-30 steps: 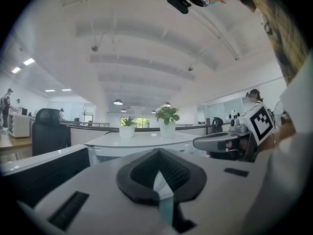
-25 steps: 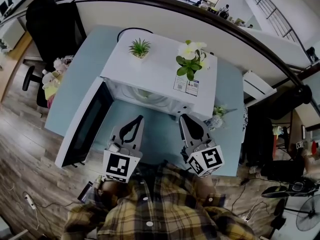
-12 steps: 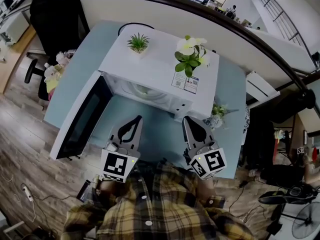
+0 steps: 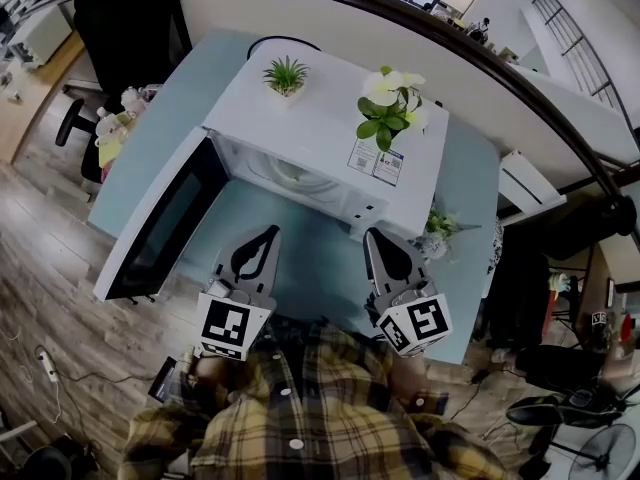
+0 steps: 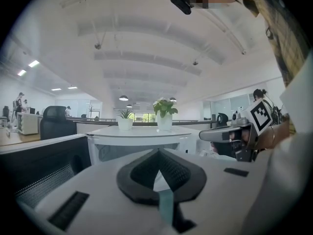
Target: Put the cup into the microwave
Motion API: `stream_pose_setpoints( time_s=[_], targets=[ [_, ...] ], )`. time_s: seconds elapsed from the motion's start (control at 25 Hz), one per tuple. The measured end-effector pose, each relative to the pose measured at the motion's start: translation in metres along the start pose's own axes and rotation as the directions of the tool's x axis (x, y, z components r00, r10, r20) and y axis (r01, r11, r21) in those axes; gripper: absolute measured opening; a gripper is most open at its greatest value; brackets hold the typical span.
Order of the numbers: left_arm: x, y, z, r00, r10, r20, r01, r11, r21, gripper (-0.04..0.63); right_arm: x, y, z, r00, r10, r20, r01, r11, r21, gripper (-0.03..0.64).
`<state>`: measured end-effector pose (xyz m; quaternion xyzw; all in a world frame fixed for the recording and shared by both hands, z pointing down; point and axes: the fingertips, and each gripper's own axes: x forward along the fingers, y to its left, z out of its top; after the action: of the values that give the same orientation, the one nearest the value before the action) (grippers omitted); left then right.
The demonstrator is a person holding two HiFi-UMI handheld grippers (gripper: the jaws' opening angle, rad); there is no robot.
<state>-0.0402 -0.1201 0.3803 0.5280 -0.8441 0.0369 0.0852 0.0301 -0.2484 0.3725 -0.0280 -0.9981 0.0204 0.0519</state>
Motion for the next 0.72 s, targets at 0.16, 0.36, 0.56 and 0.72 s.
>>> stream_pose_setpoints(
  time_s=[0.16,0.36,0.56,0.72],
  targets=[
    [0.0002,-0.0005,-0.0002,1.0,0.008,0.01,-0.008,1.0,-0.003,-0.011,0.0002,0.0002,-0.0016,1.0,0.01,-0.004,-0.01,1.0,-0.002,0.003],
    [-0.0003,-0.0018,0.0008,1.0,0.009,0.011,-0.009,1.0,0.002,-0.011,-0.0015,0.0018,-0.0026,1.0,0.015,-0.007,-0.015,1.0,-0.007,0.003],
    [-0.0011,-0.0034,0.001,1.0,0.007,0.01,-0.007,1.0,0.002,-0.011,-0.0037,0.0023,-0.0025,1.0,0.01,-0.007,-0.01,1.0,-0.011,0.003],
    [-0.0016,-0.003,0.0016,1.0,0.01,0.013,-0.01,1.0,0.003,-0.011,-0.0046,0.0015,-0.0025,1.0,0.005,-0.005,-0.005,1.0,-0.008,0.003]
  ],
)
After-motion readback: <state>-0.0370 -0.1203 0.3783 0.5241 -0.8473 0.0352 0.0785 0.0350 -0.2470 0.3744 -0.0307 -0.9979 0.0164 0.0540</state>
